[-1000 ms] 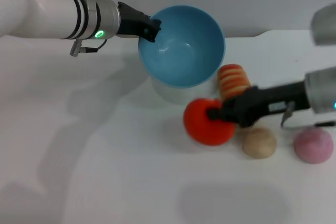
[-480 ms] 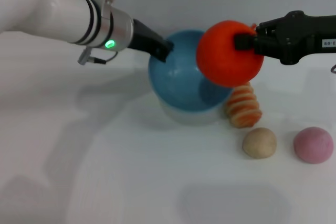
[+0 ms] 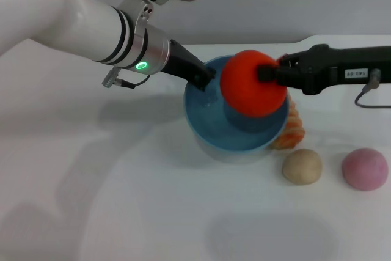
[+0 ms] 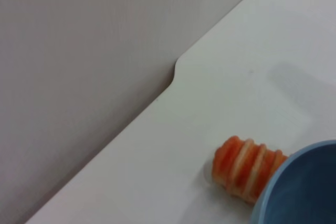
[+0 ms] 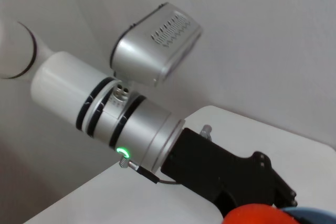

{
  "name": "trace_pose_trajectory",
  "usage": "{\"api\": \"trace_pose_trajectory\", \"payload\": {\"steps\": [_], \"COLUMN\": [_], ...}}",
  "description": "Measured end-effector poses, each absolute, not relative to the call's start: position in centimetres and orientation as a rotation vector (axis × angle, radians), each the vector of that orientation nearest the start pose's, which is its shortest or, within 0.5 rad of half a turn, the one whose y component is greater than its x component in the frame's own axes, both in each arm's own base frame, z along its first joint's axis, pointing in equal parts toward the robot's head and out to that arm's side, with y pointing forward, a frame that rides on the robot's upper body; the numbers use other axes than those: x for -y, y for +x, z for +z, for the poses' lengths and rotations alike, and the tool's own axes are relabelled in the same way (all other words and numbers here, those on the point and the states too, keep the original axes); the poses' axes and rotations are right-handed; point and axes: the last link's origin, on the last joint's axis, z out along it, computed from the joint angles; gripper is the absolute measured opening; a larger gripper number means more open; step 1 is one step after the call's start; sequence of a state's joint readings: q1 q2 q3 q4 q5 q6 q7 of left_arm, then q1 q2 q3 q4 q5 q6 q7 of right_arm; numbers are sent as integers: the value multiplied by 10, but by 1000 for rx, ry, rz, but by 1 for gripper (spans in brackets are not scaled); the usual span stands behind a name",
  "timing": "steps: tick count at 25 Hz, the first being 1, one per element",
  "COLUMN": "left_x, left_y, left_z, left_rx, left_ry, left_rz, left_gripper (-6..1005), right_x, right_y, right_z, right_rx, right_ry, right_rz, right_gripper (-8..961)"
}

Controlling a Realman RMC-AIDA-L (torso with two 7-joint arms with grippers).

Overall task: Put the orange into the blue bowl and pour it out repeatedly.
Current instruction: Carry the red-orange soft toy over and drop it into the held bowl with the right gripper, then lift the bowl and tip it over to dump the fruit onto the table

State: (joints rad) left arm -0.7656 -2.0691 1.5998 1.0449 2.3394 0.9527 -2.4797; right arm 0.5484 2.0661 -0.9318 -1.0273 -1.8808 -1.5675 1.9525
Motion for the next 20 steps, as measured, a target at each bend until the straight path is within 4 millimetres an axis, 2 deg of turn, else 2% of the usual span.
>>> {"api": "trace_pose_trajectory", "payload": {"steps": [4, 12, 15, 18, 20], "left_x": [-411, -411, -413, -416, -417], "left_y": [-125, -127, -131, -135, -138], "left_z": [-65, -66, -65, -64, -62], "left_rx": [610, 607, 603, 606, 606], "left_ry": [-2599, -2589, -2570, -2540, -2522], "left_rz": [63, 57, 45, 26, 16], "left_gripper": [-3, -2, -2, -2, -2], "right_x": [-361, -365, -366, -364, -360], "right_y": [191, 193, 202, 222, 238], "right_z": [28, 36, 56, 91, 110], "right_rx": [-842, -800, -712, -568, -502], "right_ry": [-2761, -2707, -2598, -2382, -2254], "right_rz": [692, 725, 824, 916, 913], "right_gripper": [46, 338, 460, 492, 513]}}
